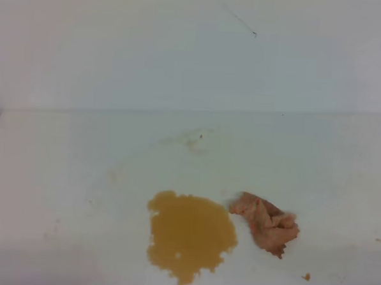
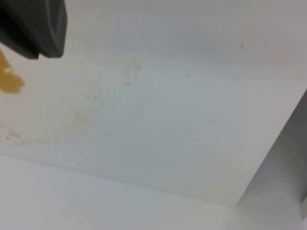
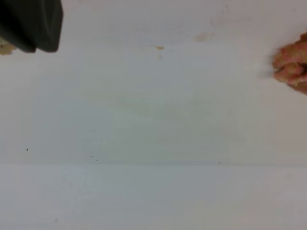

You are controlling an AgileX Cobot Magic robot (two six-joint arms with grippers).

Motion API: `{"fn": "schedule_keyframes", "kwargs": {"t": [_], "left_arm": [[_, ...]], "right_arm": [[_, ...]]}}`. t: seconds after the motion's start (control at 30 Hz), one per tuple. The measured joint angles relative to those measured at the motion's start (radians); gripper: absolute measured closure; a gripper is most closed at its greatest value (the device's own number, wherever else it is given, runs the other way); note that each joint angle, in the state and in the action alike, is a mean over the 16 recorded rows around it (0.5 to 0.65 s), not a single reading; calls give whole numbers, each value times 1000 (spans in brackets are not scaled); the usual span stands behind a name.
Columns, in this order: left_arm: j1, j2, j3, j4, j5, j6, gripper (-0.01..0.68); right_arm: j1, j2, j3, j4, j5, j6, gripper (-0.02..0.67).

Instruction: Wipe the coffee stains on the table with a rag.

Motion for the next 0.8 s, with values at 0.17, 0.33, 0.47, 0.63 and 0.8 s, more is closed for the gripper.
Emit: {"fn": "schedule_keyframes", "kwargs": {"t": [0.17,0.33,0.47,0.63,0.8], "left_arm": [[0,0,0,0,0,0,675],[0,2,0,0,0,0,675],[0,0,2,0,-1,0,675],[0,0,2,0,-1,0,675],[0,0,2,0,-1,0,675]], "right_arm": [[0,0,0,-10,-21,0,652],[0,0,0,-10,-95,0,652],[0,0,0,-9,-185,0,652],[0,0,0,-5,-325,2,652],[0,0,0,22,-466,15,652]]}}
